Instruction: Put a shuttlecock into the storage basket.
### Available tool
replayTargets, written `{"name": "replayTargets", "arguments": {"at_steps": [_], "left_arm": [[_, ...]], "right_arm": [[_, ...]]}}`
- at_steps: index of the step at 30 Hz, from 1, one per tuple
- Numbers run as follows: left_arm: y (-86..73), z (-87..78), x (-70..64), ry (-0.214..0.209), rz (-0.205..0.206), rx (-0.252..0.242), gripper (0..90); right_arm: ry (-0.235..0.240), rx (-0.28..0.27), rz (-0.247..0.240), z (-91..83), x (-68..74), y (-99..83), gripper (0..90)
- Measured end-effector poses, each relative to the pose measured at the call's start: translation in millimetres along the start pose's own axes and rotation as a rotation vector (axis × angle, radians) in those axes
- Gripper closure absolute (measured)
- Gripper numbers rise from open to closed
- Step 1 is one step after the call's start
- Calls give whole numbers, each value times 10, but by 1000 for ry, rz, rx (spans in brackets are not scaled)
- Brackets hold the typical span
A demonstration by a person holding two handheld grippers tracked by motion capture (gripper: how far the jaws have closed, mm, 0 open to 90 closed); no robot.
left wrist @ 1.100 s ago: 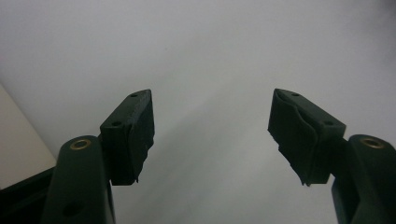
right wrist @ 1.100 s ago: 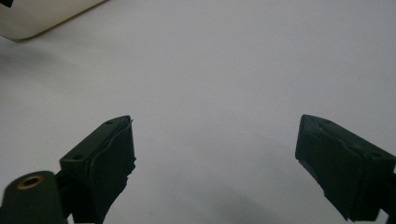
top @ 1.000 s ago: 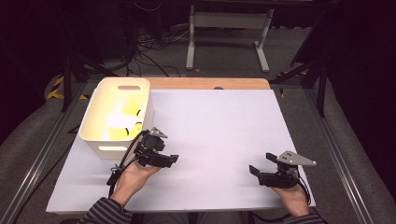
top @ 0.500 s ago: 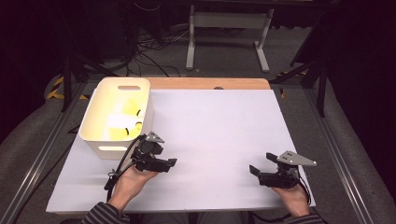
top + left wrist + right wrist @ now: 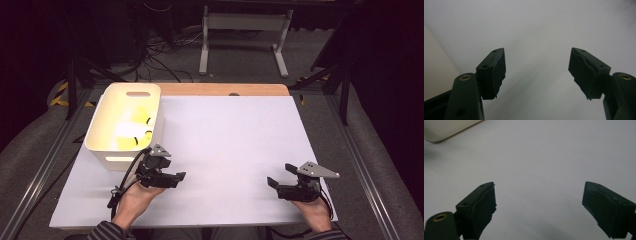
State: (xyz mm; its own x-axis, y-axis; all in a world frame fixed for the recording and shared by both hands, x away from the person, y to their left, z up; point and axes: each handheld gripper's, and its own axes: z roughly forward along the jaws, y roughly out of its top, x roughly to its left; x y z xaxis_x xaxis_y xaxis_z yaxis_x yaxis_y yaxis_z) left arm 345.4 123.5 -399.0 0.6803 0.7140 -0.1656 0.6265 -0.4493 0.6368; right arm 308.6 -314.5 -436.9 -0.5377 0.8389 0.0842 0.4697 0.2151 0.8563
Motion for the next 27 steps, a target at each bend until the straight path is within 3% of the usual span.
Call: {"name": "replayTargets", "arguments": {"at_steps": [27], "left_arm": [[-223, -144, 103, 21, -42, -45, 307]], "right_arm": [[-1, -1, 1, -15, 1, -3, 119]]}}
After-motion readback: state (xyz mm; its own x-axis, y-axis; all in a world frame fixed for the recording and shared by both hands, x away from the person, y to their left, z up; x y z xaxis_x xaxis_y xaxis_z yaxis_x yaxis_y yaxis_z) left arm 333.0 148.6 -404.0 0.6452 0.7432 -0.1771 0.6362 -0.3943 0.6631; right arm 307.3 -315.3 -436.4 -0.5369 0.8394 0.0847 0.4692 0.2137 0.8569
